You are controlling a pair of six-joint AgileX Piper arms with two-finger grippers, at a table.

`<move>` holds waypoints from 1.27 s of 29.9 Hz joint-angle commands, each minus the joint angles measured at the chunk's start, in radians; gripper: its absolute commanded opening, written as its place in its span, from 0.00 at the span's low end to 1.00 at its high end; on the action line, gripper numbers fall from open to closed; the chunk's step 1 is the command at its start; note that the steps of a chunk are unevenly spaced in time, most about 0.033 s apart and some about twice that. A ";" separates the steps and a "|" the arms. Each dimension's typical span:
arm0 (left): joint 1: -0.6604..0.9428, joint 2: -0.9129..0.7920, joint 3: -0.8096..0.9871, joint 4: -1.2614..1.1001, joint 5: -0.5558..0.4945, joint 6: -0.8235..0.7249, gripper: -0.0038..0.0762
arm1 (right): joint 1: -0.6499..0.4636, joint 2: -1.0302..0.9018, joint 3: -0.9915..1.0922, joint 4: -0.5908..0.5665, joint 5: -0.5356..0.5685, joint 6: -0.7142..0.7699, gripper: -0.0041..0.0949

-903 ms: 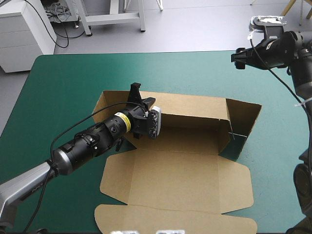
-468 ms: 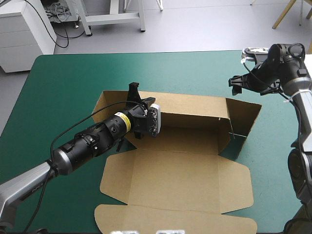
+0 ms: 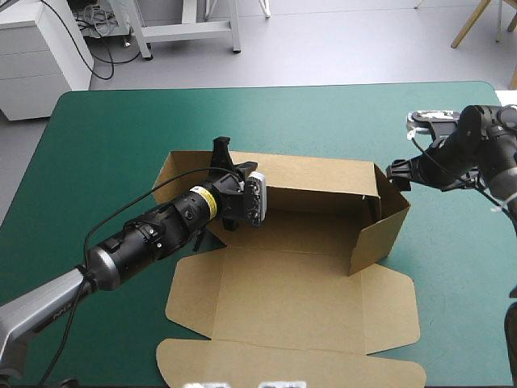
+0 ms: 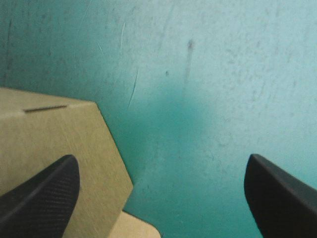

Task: Fold the box

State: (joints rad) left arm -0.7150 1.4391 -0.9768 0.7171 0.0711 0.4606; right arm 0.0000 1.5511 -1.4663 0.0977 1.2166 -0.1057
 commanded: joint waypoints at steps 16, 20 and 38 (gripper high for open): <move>-0.019 0.012 0.010 -0.055 0.087 -0.041 0.04 | -0.007 -0.530 0.596 0.364 -0.590 -0.473 0.87; -0.019 0.012 0.010 -0.055 0.087 -0.041 0.04 | -0.007 -0.552 0.654 0.367 -0.579 -0.497 0.87; -0.019 0.012 0.010 -0.055 0.089 -0.041 0.04 | -0.003 -0.547 0.764 0.669 -0.568 -0.780 0.85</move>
State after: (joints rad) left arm -0.7158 1.4410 -0.9804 0.7171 0.0760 0.4561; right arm 0.0012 1.0186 -0.7081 0.6456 0.7086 -0.8030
